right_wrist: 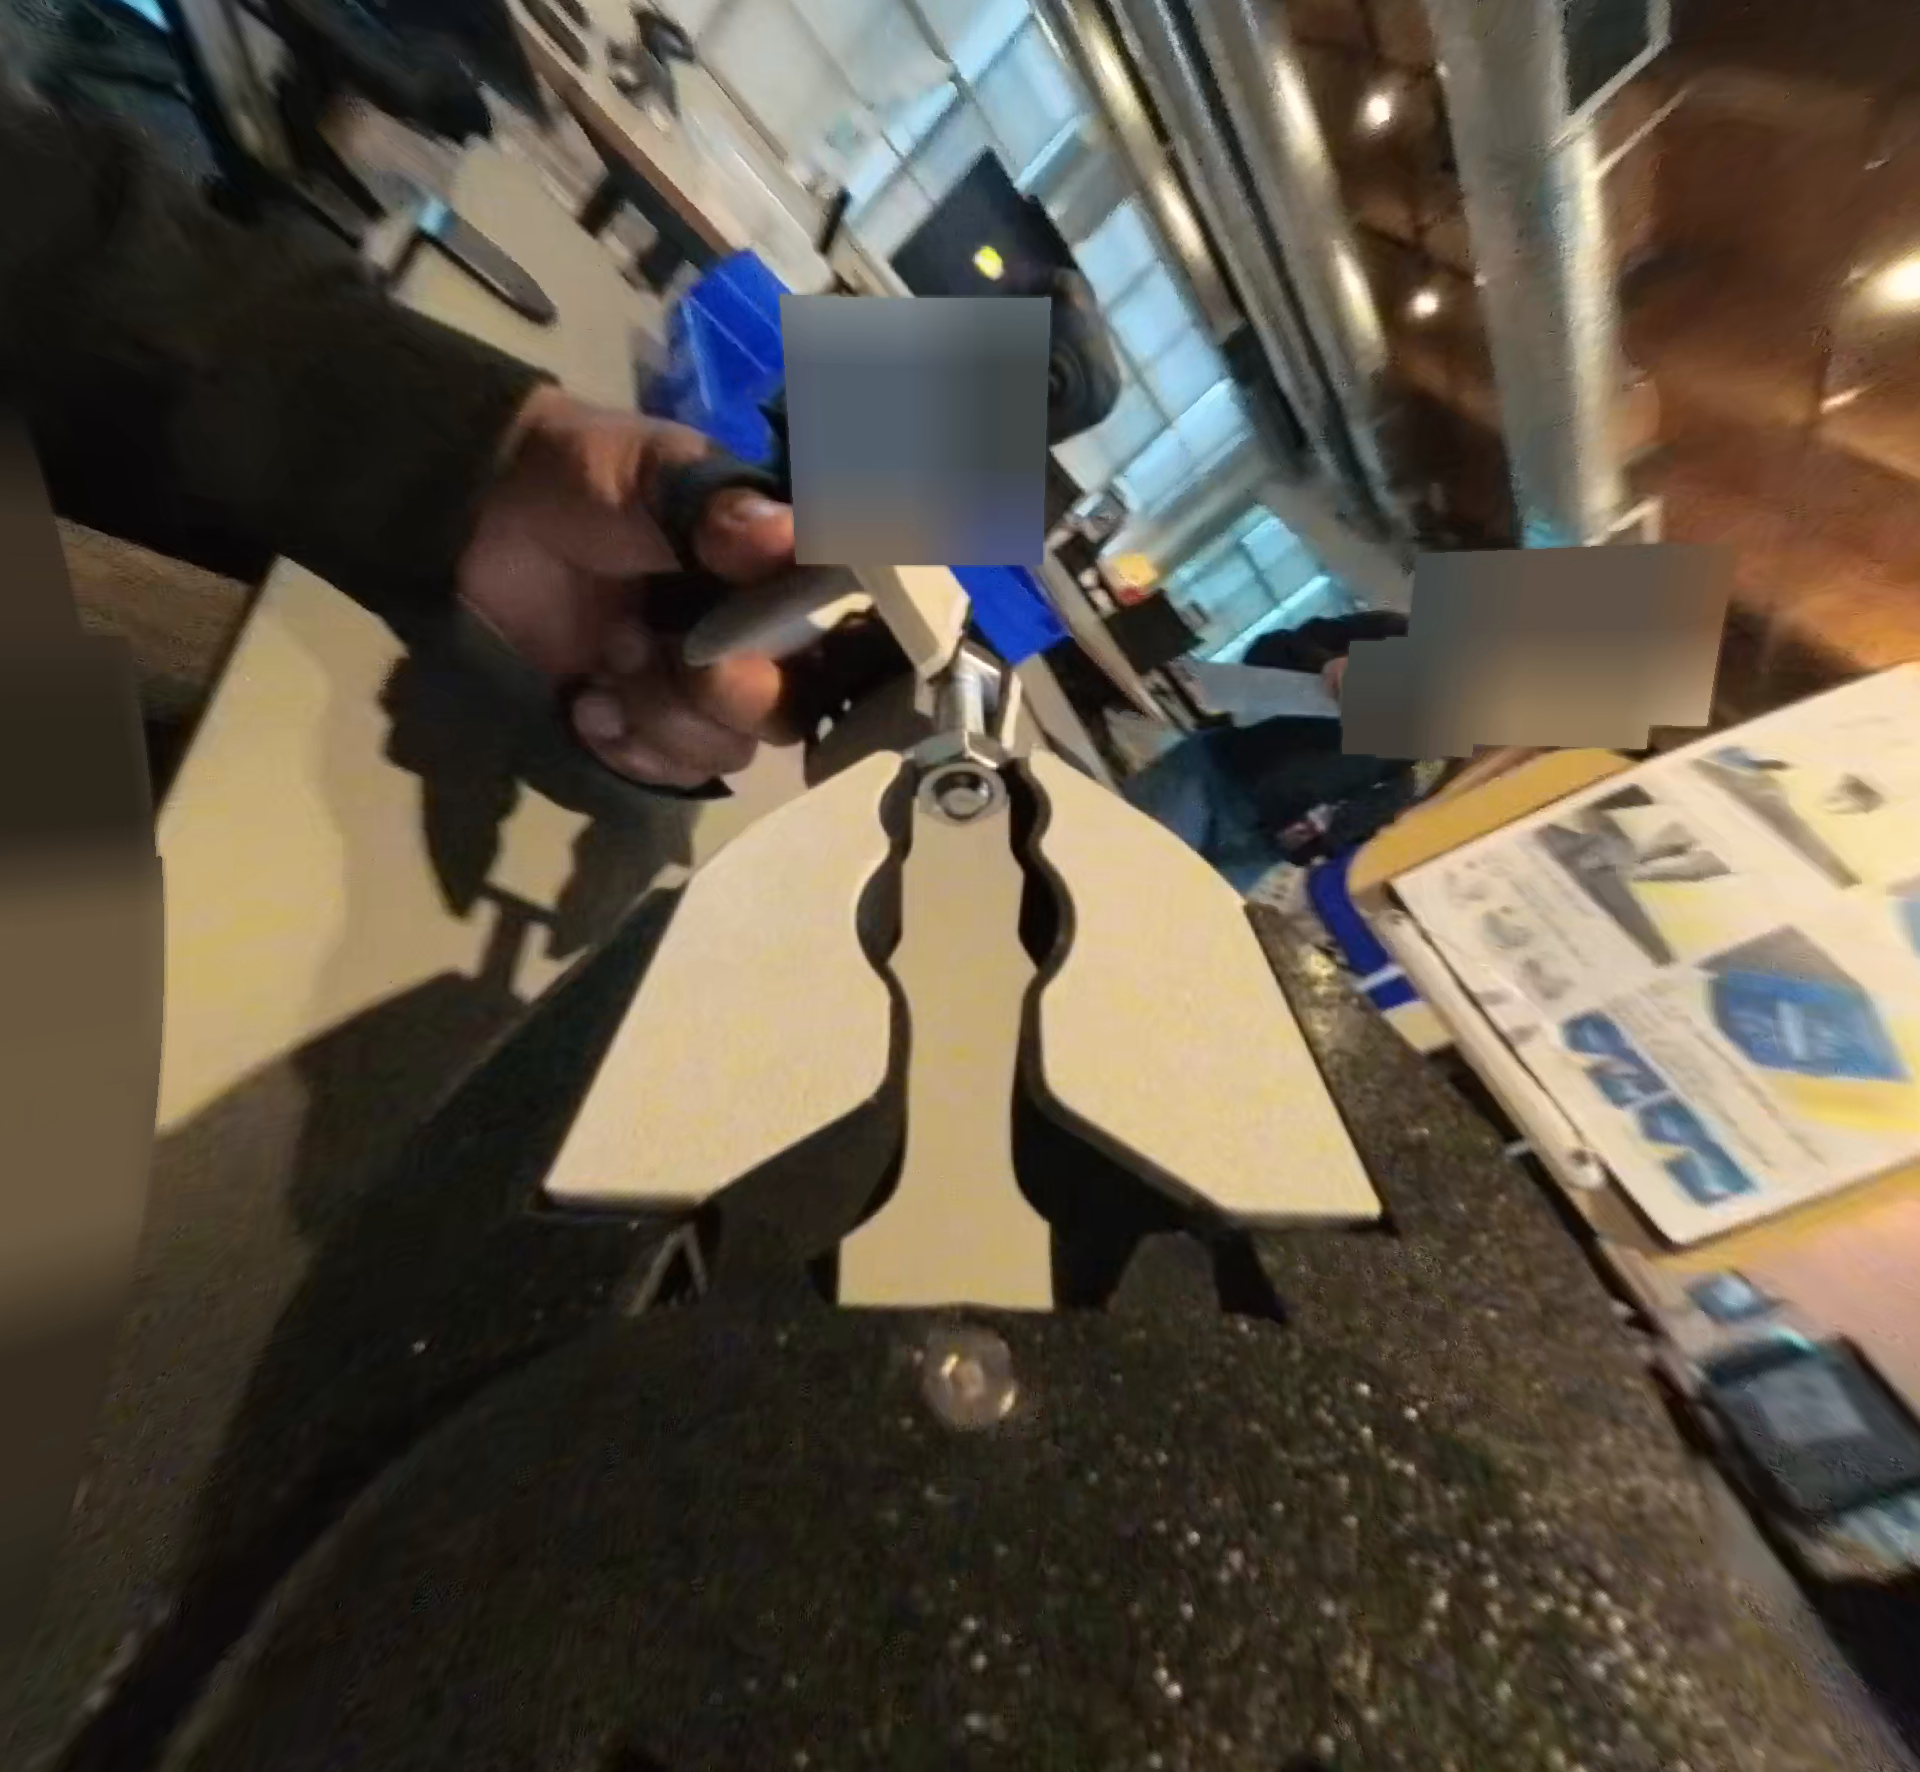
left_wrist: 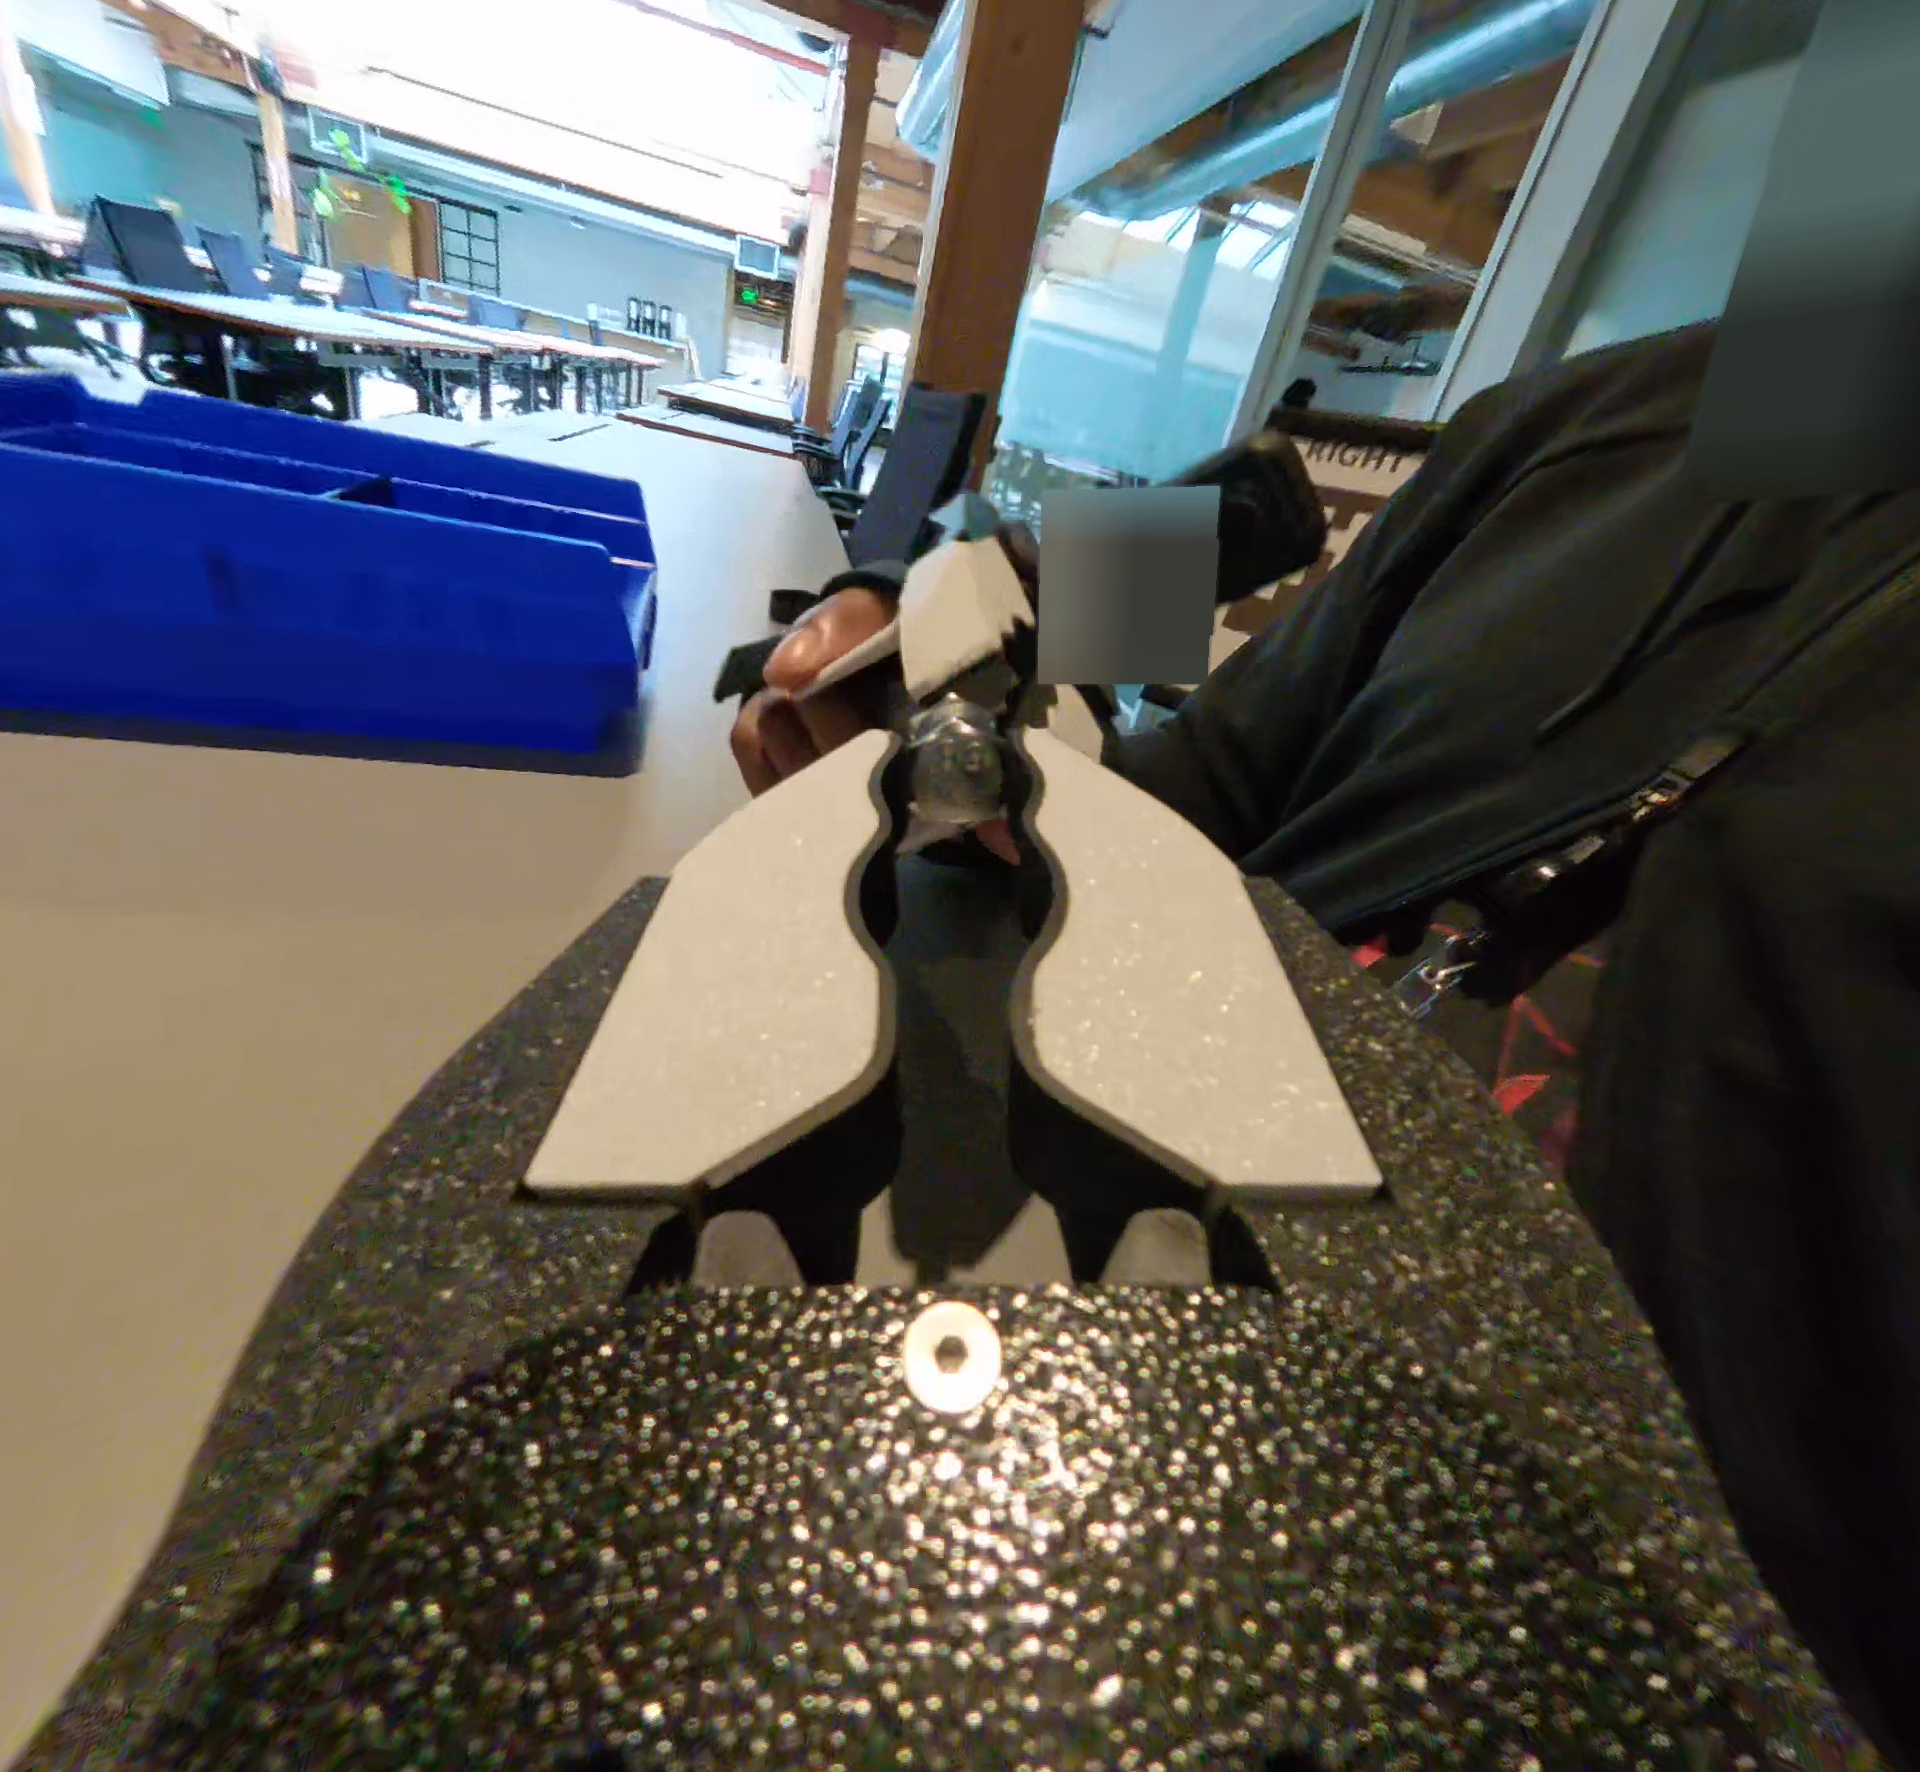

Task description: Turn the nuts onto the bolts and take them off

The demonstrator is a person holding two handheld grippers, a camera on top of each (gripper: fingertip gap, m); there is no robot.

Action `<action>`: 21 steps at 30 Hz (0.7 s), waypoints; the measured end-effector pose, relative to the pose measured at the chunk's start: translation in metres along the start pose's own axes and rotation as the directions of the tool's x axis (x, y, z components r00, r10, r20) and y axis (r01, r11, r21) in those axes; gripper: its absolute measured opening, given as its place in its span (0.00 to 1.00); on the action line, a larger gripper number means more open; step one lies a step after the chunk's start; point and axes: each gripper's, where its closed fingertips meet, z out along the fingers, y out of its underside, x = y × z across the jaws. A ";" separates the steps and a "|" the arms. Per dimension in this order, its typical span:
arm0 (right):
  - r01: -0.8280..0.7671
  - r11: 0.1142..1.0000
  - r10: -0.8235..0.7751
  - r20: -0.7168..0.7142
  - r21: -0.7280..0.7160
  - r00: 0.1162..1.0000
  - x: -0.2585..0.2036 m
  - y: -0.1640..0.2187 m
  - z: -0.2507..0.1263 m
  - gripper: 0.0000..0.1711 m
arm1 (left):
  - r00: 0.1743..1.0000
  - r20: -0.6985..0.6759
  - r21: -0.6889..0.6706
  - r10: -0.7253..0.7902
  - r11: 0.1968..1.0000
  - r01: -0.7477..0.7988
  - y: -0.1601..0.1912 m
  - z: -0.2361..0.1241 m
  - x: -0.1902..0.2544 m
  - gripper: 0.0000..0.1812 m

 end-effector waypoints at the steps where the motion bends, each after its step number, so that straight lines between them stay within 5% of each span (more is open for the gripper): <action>1: 0.002 1.000 -0.002 -0.018 -0.004 1.000 0.000 -0.002 0.001 0.16 | 1.000 0.001 0.009 0.023 1.000 -0.023 -0.002 -0.001 0.001 0.09; 6: -0.503 0.855 0.481 0.166 0.126 0.861 0.003 -0.019 0.003 0.25 | 0.978 0.050 0.021 0.201 0.979 -0.202 -0.012 -0.001 0.008 0.09; 11: -0.727 0.680 0.679 0.291 0.097 0.674 0.007 -0.014 0.003 0.24 | 0.960 0.064 -0.003 0.273 0.962 -0.273 -0.011 0.001 0.011 0.09; 14: -0.716 0.696 0.672 0.297 0.061 0.678 0.001 -0.010 0.005 0.12 | 0.961 0.068 -0.012 0.269 0.963 -0.269 -0.010 0.002 0.009 0.10; 17: -0.607 0.791 0.573 0.260 0.072 0.777 -0.002 -0.011 0.004 0.10 | 0.979 0.029 0.001 0.204 0.979 -0.204 -0.009 0.001 0.011 0.10; 21: -0.209 0.977 0.204 0.093 0.044 0.974 -0.004 -0.003 0.003 0.10 | 0.998 -0.053 0.005 -0.028 1.000 0.028 0.001 0.000 0.006 0.09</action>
